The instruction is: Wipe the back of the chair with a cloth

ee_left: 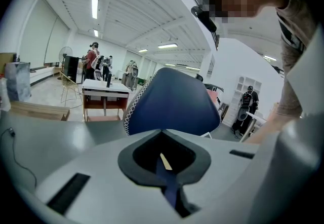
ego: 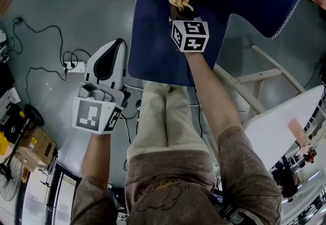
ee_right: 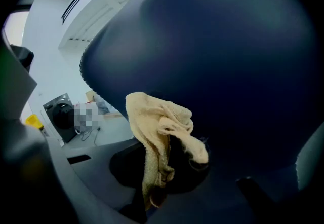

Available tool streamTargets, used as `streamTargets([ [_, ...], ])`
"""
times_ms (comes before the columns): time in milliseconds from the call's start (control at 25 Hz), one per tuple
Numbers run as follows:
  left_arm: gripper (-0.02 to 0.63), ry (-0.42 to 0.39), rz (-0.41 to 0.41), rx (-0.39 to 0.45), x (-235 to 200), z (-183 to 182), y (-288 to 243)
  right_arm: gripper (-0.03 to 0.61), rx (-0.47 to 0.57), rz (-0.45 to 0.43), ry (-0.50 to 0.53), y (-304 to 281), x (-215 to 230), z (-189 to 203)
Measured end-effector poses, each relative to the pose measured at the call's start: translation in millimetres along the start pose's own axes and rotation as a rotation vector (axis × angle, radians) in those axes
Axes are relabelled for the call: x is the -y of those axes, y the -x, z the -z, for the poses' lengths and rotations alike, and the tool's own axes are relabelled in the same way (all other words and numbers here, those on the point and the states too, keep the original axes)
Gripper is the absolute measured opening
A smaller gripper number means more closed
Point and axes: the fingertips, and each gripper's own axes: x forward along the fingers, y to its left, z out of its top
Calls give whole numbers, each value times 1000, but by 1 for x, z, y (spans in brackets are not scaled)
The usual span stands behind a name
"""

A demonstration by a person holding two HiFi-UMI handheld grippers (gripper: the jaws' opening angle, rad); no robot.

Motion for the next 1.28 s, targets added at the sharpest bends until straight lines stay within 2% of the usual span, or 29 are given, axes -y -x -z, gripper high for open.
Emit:
streamTargets([
  [200, 8, 12, -22, 11, -10, 0, 7, 71, -19, -67, 56, -16, -31, -2],
  [560, 8, 19, -43, 8, -19, -1, 17, 71, -46, -129, 81, -39, -67, -9],
  [720, 8, 33, -47, -3, -21, 0, 20, 71, -39, -197, 100, -41, -87, -16],
  [880, 8, 35, -49, 4, -24, 1, 17, 71, -33, -223, 110, -46, -98, -22],
  [1040, 8, 39, -45, 10, -15, -3, 20, 70, -19, -245, 100, -32, -102, -24],
  [1280, 8, 41, -45, 40, -5, -16, 26, 71, 38, -247, 80, -5, -102, -49],
])
